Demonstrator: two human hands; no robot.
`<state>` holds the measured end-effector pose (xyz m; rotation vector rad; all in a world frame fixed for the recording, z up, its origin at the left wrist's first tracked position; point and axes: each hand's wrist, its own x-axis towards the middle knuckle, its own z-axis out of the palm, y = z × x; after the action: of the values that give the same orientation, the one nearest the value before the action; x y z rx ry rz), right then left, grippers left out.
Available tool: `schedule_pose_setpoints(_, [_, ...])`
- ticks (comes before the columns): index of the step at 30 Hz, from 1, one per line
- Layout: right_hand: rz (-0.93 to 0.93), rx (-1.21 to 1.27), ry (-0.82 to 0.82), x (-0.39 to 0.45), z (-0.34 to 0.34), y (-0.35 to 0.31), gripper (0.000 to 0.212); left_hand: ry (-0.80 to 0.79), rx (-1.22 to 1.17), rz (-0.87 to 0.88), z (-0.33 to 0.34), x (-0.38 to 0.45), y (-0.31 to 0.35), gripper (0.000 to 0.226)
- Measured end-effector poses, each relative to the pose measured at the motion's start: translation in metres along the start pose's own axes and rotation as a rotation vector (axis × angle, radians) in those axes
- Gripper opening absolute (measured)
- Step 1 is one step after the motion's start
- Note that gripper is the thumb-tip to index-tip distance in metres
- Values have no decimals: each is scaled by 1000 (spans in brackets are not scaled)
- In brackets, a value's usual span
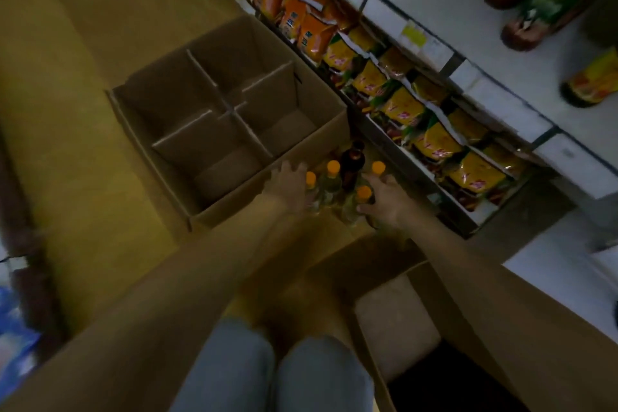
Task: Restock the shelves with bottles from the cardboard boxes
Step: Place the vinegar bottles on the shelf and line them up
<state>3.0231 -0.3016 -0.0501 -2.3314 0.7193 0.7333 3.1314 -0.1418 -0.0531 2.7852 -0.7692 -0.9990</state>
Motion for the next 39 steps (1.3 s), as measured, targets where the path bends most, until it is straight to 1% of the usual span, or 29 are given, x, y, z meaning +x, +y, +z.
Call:
schedule_pose_setpoints(4, [2, -17, 31, 56, 28, 22, 68, 28, 45, 91, 31, 61, -6, 59])
schedule_pose_setpoints(7, [16, -61, 14, 89, 45, 34, 52, -7, 136, 151, 46, 93, -6, 45])
schedule_pose_setpoints(9, [22, -92, 23, 104, 55, 39, 43, 7, 173, 161, 55, 106, -8, 39])
schedule_pose_setpoints(12, [9, -294, 178, 116, 69, 44, 36, 29, 123, 148, 70, 125, -16, 37])
schedule_pose_setpoints(14, [-34, -365, 282, 119, 76, 46, 32, 86, 116, 159, 78, 133, -21, 32])
schedule_pose_setpoints(15, [-54, -357, 312, 119, 79, 48, 29, 120, 142, 160, 82, 135, -22, 29])
schedule_pose_setpoints(17, [-72, -296, 321, 116, 82, 49, 23, 169, 179, 160, 85, 132, -22, 26])
schedule_pose_setpoints(21, [-103, -232, 310, 92, 72, 40, 22, 198, 124, 182, 72, 108, -14, 28])
schedule_pose_setpoints(24, [-97, -246, 286, 57, 48, 22, 24, 210, 96, 177, 39, 75, -5, 33])
schedule_pose_setpoints(27, [-121, -285, 306, 13, 15, -6, 24, 192, -4, 183, -8, 28, 4, 41])
schedule_pose_setpoints(30, [-170, -313, 332, -39, -23, -38, 23, 186, -48, 157, -61, -21, 19, 38])
schedule_pose_setpoints(33, [-210, -339, 373, -97, -67, -73, 24, 184, -35, 155, -119, -74, 36, 33])
schedule_pose_setpoints(39, [-236, -309, 465, -213, -169, -138, 22, 224, -64, 143, -258, -185, 71, 39])
